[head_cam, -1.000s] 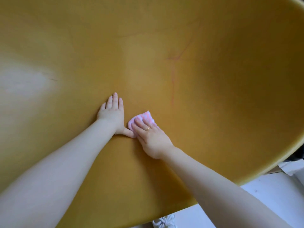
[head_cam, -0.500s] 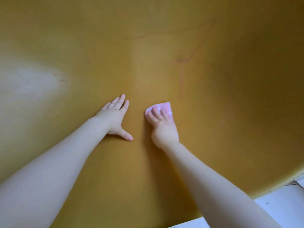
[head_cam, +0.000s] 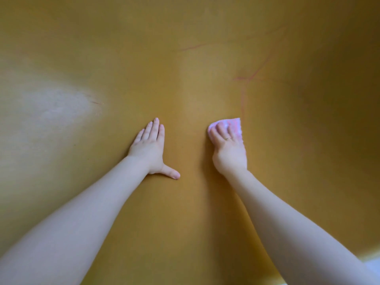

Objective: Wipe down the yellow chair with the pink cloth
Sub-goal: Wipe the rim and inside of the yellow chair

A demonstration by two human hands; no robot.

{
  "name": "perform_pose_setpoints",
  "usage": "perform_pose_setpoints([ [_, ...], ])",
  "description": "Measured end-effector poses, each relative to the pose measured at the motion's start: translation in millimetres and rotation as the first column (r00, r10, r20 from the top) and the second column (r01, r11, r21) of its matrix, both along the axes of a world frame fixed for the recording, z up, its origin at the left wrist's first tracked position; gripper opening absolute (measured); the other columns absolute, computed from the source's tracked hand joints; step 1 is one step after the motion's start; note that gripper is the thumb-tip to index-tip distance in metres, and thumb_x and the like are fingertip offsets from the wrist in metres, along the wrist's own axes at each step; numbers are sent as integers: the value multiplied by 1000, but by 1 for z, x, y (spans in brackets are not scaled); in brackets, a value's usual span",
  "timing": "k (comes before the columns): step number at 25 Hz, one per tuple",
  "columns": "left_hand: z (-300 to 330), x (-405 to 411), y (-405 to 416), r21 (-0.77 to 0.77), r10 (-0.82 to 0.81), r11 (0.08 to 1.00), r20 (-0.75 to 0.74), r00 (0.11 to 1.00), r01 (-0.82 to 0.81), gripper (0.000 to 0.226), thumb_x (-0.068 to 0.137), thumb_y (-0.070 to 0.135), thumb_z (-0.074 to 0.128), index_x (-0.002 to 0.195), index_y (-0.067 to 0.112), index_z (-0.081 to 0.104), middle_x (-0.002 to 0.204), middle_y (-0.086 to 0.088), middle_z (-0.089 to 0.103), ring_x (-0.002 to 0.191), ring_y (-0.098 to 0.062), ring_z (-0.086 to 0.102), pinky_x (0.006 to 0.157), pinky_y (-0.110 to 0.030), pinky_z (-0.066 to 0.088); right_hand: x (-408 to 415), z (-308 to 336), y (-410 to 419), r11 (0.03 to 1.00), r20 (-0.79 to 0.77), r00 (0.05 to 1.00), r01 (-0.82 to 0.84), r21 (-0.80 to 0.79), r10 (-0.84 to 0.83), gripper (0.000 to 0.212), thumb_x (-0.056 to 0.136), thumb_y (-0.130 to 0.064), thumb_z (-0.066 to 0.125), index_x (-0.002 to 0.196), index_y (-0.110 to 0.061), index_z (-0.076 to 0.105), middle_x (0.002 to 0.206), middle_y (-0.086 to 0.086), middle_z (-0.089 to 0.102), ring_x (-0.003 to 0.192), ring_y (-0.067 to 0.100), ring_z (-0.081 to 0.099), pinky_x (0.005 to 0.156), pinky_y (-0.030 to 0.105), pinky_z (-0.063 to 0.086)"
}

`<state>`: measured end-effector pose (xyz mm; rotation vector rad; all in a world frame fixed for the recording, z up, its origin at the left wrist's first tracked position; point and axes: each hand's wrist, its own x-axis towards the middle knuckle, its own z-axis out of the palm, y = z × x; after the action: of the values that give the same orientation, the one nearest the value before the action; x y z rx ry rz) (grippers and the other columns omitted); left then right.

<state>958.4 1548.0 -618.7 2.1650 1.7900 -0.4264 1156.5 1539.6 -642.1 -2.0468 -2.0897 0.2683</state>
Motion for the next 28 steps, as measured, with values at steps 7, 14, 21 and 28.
perform_pose_setpoints([
  [7,-6,-6,4,50,7,999,87,996,-12,141,54,67,73,148,8,-14,155,-5,-24,145,-16,-16,119,-32,-5,-83,-9,6,935,-113,932,-351,-54,344,58,89,-24,37,144,-29,21,156,-5,13,144,16,4,116,32,5],
  [14,-3,-5,1,-3,5,1000,30,1000,-5,144,52,78,65,147,8,-19,153,-5,-30,144,-17,-19,119,-33,-6,50,28,28,988,217,974,94,-122,-66,105,59,-3,75,145,-22,18,157,-1,9,144,22,3,115,30,10],
  [21,4,13,10,-32,28,999,8,1000,-28,147,53,76,67,145,3,-21,151,-11,-33,143,-21,-23,117,-36,-10,-4,-9,0,993,45,993,-110,-49,112,66,77,-14,15,138,-30,34,153,-3,23,141,25,17,110,47,27],
  [28,2,37,24,21,-124,992,66,990,123,137,59,69,69,148,10,-17,153,-8,-31,144,-19,-20,118,-33,-7,68,22,34,994,223,969,-96,-55,106,69,83,-1,43,144,-28,22,157,-3,11,144,22,4,113,33,18],
])
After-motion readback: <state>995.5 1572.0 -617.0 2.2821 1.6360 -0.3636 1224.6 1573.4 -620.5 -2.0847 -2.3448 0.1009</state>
